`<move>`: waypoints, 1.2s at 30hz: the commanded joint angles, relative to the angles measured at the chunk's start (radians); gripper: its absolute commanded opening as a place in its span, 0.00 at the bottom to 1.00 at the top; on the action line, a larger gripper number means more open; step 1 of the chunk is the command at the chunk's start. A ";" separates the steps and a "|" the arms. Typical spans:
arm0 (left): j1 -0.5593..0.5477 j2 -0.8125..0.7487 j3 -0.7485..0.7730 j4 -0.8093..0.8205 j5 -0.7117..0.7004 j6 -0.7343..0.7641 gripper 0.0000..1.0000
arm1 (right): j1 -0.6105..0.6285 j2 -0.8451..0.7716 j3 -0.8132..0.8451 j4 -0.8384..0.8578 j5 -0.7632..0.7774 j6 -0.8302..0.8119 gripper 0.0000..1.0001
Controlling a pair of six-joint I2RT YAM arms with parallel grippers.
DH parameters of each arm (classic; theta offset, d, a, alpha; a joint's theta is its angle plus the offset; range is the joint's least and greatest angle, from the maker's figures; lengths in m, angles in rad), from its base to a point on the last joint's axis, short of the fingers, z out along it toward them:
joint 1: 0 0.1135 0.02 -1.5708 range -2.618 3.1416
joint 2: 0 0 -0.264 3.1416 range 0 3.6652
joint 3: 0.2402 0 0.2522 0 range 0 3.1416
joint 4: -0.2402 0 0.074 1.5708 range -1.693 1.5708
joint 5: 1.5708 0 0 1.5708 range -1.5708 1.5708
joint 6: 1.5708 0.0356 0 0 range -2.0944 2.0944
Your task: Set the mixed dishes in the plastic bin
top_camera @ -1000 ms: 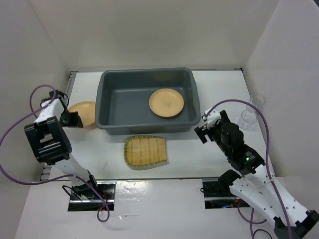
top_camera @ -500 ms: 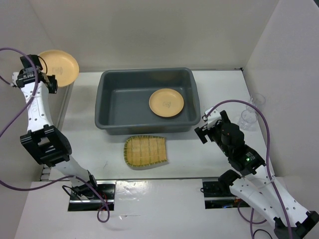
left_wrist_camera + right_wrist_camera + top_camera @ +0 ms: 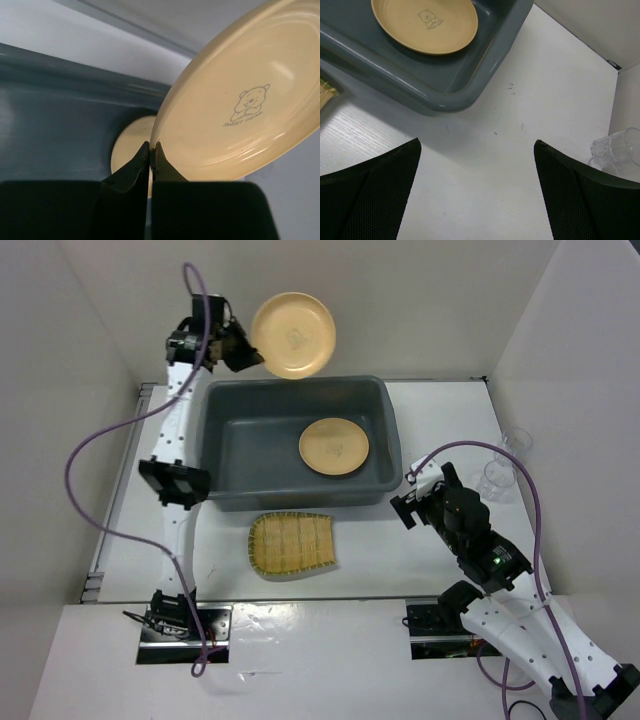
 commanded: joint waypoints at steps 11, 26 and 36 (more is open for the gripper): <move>-0.174 0.265 0.158 -0.298 0.116 0.234 0.00 | 0.008 -0.025 -0.003 0.021 0.006 -0.001 0.98; -0.218 0.527 0.249 -0.298 0.175 0.212 0.00 | 0.008 -0.034 -0.003 0.021 0.006 -0.001 0.98; -0.189 0.587 0.298 -0.298 0.205 0.192 0.36 | -0.003 -0.043 -0.003 0.021 -0.003 -0.010 0.98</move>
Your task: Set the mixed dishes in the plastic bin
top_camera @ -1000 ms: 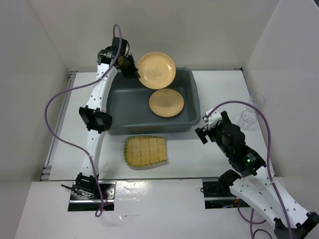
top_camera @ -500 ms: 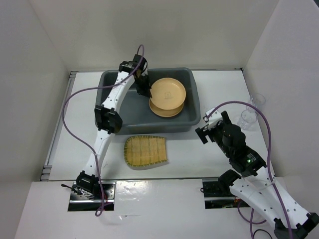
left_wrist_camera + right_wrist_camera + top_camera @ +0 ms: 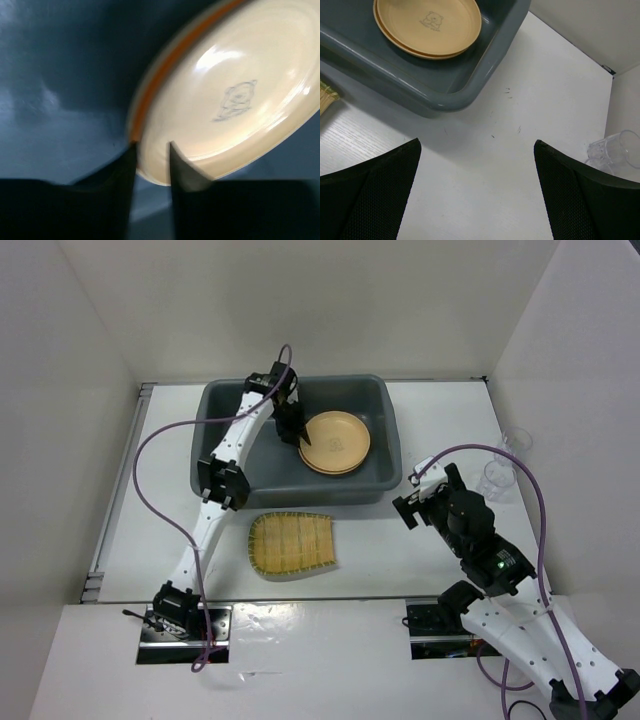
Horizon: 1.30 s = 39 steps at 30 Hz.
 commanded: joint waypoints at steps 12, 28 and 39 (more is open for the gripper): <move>0.107 -0.522 -0.113 0.020 -0.225 0.021 0.94 | -0.002 -0.001 -0.002 0.021 -0.012 -0.002 0.98; -0.243 -1.840 -1.921 0.511 -0.294 -0.396 0.65 | 0.007 -0.021 -0.012 0.021 -0.012 -0.002 0.98; -0.196 -2.129 -2.345 0.645 -0.117 -0.384 1.00 | 0.007 -0.021 -0.013 0.021 -0.021 -0.002 0.98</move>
